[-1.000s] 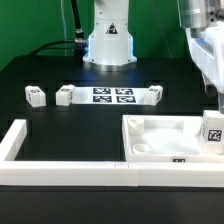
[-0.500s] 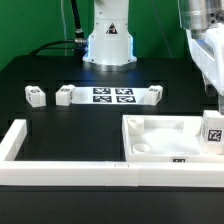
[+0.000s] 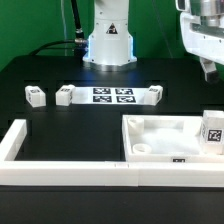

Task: Assemble square table

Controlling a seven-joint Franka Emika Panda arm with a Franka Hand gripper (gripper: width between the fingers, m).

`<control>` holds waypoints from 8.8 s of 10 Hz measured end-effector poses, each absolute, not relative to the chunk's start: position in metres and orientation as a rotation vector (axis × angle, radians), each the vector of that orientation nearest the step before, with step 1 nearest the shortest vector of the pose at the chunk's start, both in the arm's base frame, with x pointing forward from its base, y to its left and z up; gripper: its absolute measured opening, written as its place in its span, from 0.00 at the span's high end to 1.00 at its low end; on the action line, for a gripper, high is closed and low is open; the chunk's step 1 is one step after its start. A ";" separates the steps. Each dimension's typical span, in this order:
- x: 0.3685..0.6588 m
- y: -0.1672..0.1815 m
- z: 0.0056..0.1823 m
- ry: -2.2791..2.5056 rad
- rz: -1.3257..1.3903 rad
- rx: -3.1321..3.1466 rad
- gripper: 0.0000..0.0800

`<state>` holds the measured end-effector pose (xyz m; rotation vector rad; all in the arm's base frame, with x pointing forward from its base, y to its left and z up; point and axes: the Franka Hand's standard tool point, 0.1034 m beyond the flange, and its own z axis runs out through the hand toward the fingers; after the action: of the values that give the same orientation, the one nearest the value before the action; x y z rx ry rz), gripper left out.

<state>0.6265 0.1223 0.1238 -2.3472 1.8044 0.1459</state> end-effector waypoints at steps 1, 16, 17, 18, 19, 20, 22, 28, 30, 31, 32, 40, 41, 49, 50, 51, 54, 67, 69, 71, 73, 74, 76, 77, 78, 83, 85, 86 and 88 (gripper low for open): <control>0.627 0.121 0.124 1.736 0.135 -2.399 0.19; 0.490 0.069 0.077 0.722 0.502 -2.708 0.19; 0.480 0.063 0.074 0.721 0.572 -2.698 0.19; 0.478 0.065 0.075 0.709 0.674 -2.657 0.19; 0.481 0.063 0.073 0.706 0.730 -2.630 0.19; 0.477 0.062 0.073 0.696 0.841 -2.580 0.19; 0.459 0.058 0.062 0.684 1.023 -2.490 0.19; 0.448 0.058 0.053 0.693 1.088 -2.463 0.19; 0.398 0.058 0.026 0.733 1.182 -2.432 0.19; 0.381 0.065 0.020 0.747 1.233 -2.419 0.19; 0.385 0.064 0.021 0.745 1.223 -2.423 0.19; 0.358 0.074 0.008 0.755 1.254 -2.428 0.25; 0.358 0.074 0.007 0.755 1.255 -2.428 0.25; 0.358 0.074 0.007 0.756 1.255 -2.427 0.64; 0.359 0.071 0.009 0.736 1.251 -2.439 0.64; 0.376 0.062 0.018 0.688 1.201 -2.488 0.64; 0.429 0.046 0.068 0.526 1.096 -2.548 0.64; 0.535 0.019 0.150 0.292 -0.116 -2.959 0.64; 0.574 0.006 0.164 0.206 -0.373 -2.984 0.64; 0.606 -0.013 0.180 0.113 -0.688 -2.986 0.64; 0.603 -0.024 0.179 0.116 -0.886 -3.016 0.64; 0.601 -0.027 0.177 0.123 -0.924 -3.022 0.64; 0.603 -0.021 0.171 0.136 -0.845 -3.011 0.64; 0.620 -0.012 0.171 0.141 -0.740 -2.983 0.64; 0.642 -0.012 0.174 0.145 -0.685 -2.960 0.64; 0.661 -0.004 0.159 0.182 -0.662 -2.944 0.64; 0.655 -0.022 0.154 0.129 -0.848 -2.997 0.64; 0.647 -0.023 0.142 0.115 -0.871 -3.018 0.64; 0.645 -0.028 0.134 0.123 -0.893 -3.028 0.64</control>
Offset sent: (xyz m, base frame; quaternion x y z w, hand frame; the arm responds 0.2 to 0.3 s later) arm 0.0000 0.0000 0.0000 0.0000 0.0000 -0.1296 0.9916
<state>0.6448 -0.0277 0.1342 -3.0276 0.1234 -0.8926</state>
